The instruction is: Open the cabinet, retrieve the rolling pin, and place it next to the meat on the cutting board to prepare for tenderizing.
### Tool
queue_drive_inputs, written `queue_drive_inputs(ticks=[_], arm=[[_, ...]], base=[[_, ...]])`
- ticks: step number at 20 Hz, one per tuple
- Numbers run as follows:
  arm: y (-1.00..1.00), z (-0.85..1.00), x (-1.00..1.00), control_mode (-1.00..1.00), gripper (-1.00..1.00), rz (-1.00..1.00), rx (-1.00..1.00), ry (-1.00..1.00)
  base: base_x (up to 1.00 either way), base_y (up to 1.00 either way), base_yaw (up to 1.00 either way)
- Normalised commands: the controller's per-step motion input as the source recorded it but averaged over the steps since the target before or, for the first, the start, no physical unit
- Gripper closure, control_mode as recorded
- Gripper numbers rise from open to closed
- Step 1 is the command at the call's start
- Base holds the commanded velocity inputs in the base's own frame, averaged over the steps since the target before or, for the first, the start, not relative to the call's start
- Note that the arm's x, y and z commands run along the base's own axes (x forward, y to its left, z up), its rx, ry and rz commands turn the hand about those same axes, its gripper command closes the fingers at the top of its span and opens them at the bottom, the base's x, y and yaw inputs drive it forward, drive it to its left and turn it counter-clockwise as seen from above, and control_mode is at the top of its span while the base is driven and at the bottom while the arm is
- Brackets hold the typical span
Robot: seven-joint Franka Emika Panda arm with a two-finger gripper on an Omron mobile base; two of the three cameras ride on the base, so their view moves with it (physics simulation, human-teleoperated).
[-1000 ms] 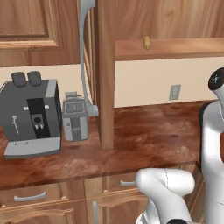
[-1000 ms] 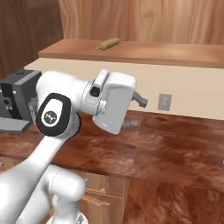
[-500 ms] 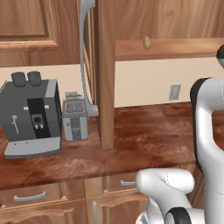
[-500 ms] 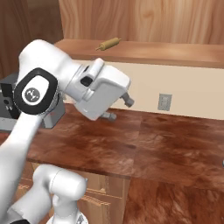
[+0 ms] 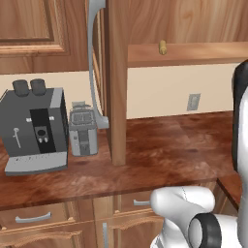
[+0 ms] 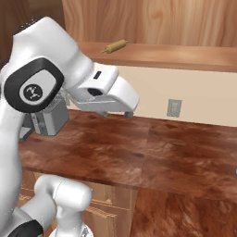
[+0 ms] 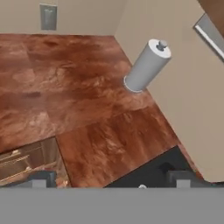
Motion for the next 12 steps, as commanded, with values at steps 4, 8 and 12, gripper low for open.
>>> queue_drive_inputs(ticks=[4, 8, 12], arm=[[0.32, 0.06, 0.00, -1.00, -1.00, 0.02, 0.35, -0.27], [0.40, 0.20, 0.00, -1.00, -1.00, 0.01, 0.30, -0.21], [0.56, 0.20, 0.00, -1.00, -1.00, 0.00, 0.20, -0.19]], base=[[0.00, 0.00, 0.00], [0.00, 0.00, 0.00], [0.00, 0.00, 0.00]])
